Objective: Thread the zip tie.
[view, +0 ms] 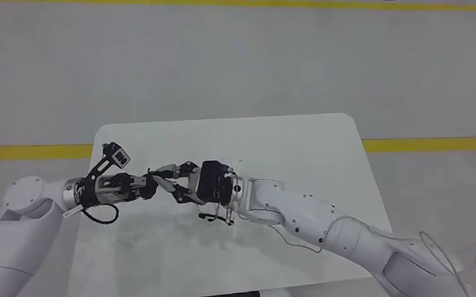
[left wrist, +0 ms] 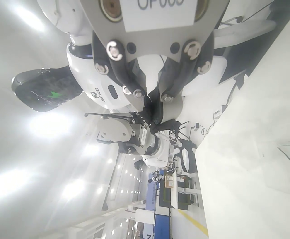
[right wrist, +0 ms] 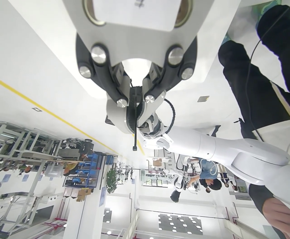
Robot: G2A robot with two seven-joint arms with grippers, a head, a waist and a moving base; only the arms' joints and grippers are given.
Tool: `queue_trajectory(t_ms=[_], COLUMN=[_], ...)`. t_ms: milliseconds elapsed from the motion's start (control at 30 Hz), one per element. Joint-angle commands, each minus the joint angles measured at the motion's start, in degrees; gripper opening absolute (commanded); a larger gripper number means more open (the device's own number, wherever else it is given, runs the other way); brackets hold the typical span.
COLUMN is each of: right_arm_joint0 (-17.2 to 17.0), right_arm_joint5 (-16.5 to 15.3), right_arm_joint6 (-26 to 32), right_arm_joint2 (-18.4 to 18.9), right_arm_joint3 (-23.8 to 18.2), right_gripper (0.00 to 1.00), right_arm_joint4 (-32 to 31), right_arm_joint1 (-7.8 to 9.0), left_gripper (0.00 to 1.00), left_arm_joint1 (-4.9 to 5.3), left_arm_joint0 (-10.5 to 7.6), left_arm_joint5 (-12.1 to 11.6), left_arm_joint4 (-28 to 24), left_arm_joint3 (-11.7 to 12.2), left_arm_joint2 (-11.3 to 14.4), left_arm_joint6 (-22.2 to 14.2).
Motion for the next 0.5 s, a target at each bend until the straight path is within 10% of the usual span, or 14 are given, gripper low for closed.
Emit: queue_trajectory(t_ms=[0, 467], right_arm_joint0=[0.6, 0.5], right_arm_joint5=[0.0, 0.5], right_arm_joint6=[-0.6, -1.0], right_arm_joint2=[-0.7, -0.5], right_arm_joint3=[0.4, 0.8], right_gripper=[0.0, 0.0], right_arm_joint4=[-0.5, -2.3], right_arm_joint1=[-0.07, -0.14], left_gripper=[0.0, 0.0], left_arm_joint1=[0.0, 0.0], left_arm_joint0=[0.0, 0.0], left_arm_joint5=[0.0, 0.0], left_arm_joint4=[0.0, 0.0], left_arm_joint3=[0.0, 0.0], left_arm_joint2=[0.0, 0.0], left_arm_joint6=[0.0, 0.0])
